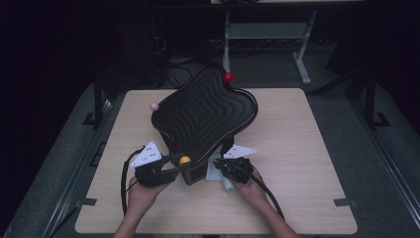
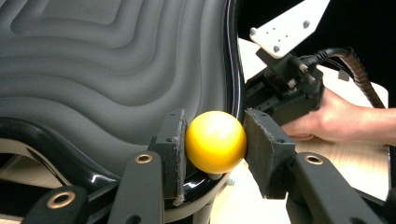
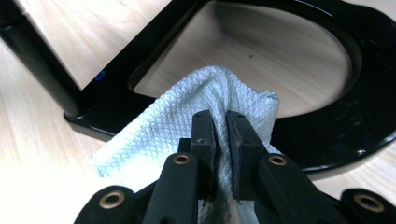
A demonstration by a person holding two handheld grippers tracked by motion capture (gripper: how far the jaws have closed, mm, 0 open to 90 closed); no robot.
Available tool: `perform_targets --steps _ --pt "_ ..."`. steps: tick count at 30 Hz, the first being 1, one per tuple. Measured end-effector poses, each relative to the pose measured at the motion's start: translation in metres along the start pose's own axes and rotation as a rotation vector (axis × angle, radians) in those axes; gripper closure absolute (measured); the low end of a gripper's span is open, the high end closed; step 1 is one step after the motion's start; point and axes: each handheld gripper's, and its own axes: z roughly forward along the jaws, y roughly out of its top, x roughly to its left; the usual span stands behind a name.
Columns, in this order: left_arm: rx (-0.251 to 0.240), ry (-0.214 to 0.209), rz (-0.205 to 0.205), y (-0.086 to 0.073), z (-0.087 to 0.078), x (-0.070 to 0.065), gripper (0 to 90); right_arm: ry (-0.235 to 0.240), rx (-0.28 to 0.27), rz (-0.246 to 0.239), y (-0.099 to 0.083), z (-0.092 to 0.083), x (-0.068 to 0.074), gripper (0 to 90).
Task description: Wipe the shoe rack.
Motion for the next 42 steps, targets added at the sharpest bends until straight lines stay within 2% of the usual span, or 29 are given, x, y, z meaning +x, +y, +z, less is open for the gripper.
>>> perform_targets --steps 1,2,3,4,7,8,9,10,11,12,13,14,16,18,19,21,22,23,25,27,28,29,32,35,37,39,40,42 --pt "0.001 0.001 0.000 0.000 0.000 0.000 60.1 -0.001 -0.001 0.026 0.000 -0.001 -0.005 81.7" --pt "0.001 0.001 0.000 0.000 0.000 0.000 60.1 -0.001 -0.001 0.026 0.000 -0.001 -0.005 81.7" --pt "0.002 -0.002 0.001 0.000 0.000 0.000 60.1 -0.026 -0.002 0.054 0.000 -0.003 -0.014 81.7" --pt "0.003 -0.003 0.001 0.000 0.000 0.001 60.1 -0.024 0.000 0.069 0.000 -0.003 -0.017 81.7" --pt "0.005 -0.003 0.001 0.000 -0.001 0.002 60.1 -0.014 0.001 0.058 0.000 -0.002 -0.011 81.7" --pt "0.007 -0.002 0.002 0.000 -0.002 0.002 60.1 0.004 0.002 0.026 0.000 -0.001 -0.004 81.7" --pt "0.007 -0.002 0.000 0.000 -0.002 0.002 60.1 0.004 0.002 0.026 0.000 -0.001 -0.004 81.7" --pt "0.007 -0.002 0.000 0.000 -0.003 0.002 60.1 -0.001 0.004 0.006 0.000 -0.001 -0.003 81.6" --pt "0.008 0.000 0.000 0.000 -0.003 0.002 60.1 0.000 0.005 0.009 0.001 -0.001 -0.006 81.6" --pt "0.009 0.002 0.001 0.000 -0.003 0.002 60.1 -0.028 0.005 0.033 0.001 -0.002 -0.014 81.6" --pt "0.009 0.002 0.001 0.000 -0.003 0.002 60.1 -0.028 0.005 0.033 0.001 -0.002 -0.014 81.6" --pt "0.009 0.003 0.001 0.000 -0.003 0.002 60.0 -0.038 0.004 0.062 0.001 -0.004 -0.022 81.6" --pt "0.010 0.005 0.003 0.000 -0.004 0.002 60.0 -0.036 0.004 0.066 0.000 -0.004 -0.021 81.6" --pt "0.012 0.006 0.002 0.000 -0.005 0.003 59.8 0.001 0.005 0.041 0.000 -0.001 -0.008 81.6" --pt "0.012 0.008 0.001 0.000 -0.006 0.003 59.8 0.001 0.005 0.041 0.000 -0.001 -0.008 81.6" --pt "0.012 0.011 0.000 -0.001 -0.006 0.003 59.4 0.008 0.014 -0.012 0.001 0.000 0.001 81.6" --pt "0.012 0.012 0.000 -0.001 -0.006 0.003 59.4 0.012 0.018 -0.012 0.002 0.000 0.000 81.6" --pt "0.013 0.014 0.000 -0.001 -0.006 0.003 59.3 0.012 0.021 -0.002 0.003 0.000 -0.005 81.5" --pt "0.017 0.020 0.003 -0.001 -0.007 0.002 58.7 -0.035 0.018 0.025 0.004 -0.002 -0.016 81.6" --pt "0.020 0.024 0.000 -0.001 -0.007 0.003 56.3 -0.040 0.012 0.066 0.003 -0.002 -0.023 81.6" --pt "0.020 0.024 0.000 -0.001 -0.007 0.004 56.4 -0.039 0.011 0.068 0.003 -0.002 -0.022 81.6" --pt "0.020 0.027 0.000 -0.001 -0.008 0.004 56.6 -0.048 0.010 0.051 0.002 -0.001 -0.019 81.6" --pt "0.019 0.043 -0.004 -0.001 -0.010 0.006 57.1 0.003 0.016 0.022 0.002 0.001 -0.005 81.7" --pt "0.015 0.040 -0.016 -0.003 -0.012 0.009 58.3 0.013 0.026 -0.037 0.004 0.003 0.006 81.7" --pt "0.015 0.044 -0.013 -0.003 -0.012 0.009 58.7 0.010 0.027 -0.017 0.005 0.002 -0.001 81.7" --pt "0.016 0.048 -0.011 -0.002 -0.012 0.008 58.1 -0.037 0.021 0.012 0.005 0.001 -0.013 81.6" --pt "0.016 0.049 -0.012 -0.002 -0.012 0.008 57.7 -0.043 0.013 0.043 0.004 0.000 -0.019 81.6" --pt "0.015 0.052 -0.014 -0.002 -0.012 0.008 56.7 -0.031 0.002 0.075 0.002 0.000 -0.024 81.7"
